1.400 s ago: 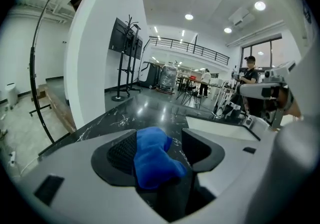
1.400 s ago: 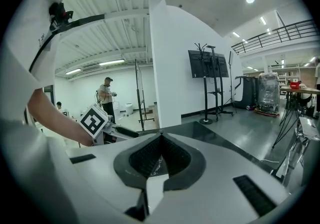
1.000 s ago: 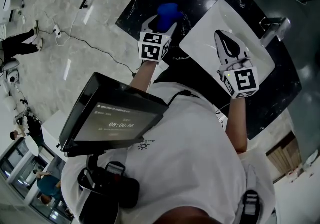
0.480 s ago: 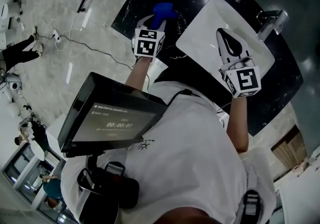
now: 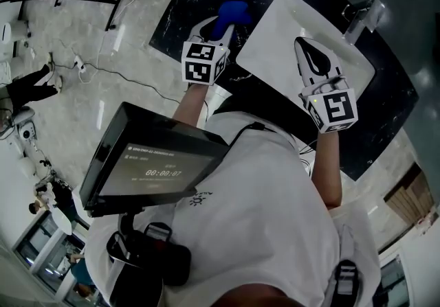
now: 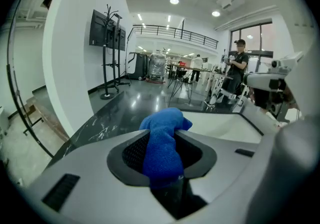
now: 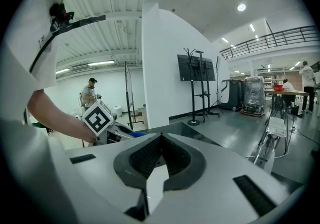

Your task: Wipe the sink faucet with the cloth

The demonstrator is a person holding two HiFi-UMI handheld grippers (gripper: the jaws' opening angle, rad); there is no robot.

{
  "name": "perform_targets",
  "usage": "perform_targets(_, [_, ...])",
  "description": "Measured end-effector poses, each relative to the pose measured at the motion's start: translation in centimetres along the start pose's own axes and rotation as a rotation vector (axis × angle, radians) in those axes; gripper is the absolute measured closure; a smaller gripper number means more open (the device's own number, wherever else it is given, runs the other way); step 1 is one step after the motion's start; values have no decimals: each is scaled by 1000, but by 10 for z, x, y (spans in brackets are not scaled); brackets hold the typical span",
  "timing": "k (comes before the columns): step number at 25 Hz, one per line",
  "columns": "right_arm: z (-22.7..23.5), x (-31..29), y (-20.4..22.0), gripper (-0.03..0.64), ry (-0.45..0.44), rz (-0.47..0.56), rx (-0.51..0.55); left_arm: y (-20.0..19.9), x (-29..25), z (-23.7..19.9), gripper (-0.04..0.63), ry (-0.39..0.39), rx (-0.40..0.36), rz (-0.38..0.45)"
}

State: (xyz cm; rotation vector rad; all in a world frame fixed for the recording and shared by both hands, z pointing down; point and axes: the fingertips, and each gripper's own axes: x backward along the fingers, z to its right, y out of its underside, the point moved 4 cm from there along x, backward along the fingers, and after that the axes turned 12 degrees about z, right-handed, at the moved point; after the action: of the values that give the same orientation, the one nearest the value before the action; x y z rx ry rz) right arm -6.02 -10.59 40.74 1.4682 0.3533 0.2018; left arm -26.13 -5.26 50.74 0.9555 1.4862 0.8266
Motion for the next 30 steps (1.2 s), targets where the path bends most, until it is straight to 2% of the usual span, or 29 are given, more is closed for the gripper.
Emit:
perform_targets(3, [4, 19, -1, 614, 30, 15, -2, -16, -6, 27, 471, 63, -13, 47])
perform_targets(12, [33, 89, -4, 614, 240, 57, 8, -53, -53, 111, 471, 332, -83, 102])
perform_targets(15, [36, 105, -12, 614, 310, 56, 9, -76, -67, 135, 471, 417, -102, 132])
perform_targets(22, [41, 136, -16, 614, 436, 62, 1, -135, -96, 193, 471, 613, -205, 219])
perform_targets(25, [46, 154, -13, 614, 477, 65, -5, -165, -115, 219, 471, 668, -255, 268])
perform_targets(30, [53, 166, -9, 614, 518, 59, -16, -208, -157, 241, 471, 707, -312, 316])
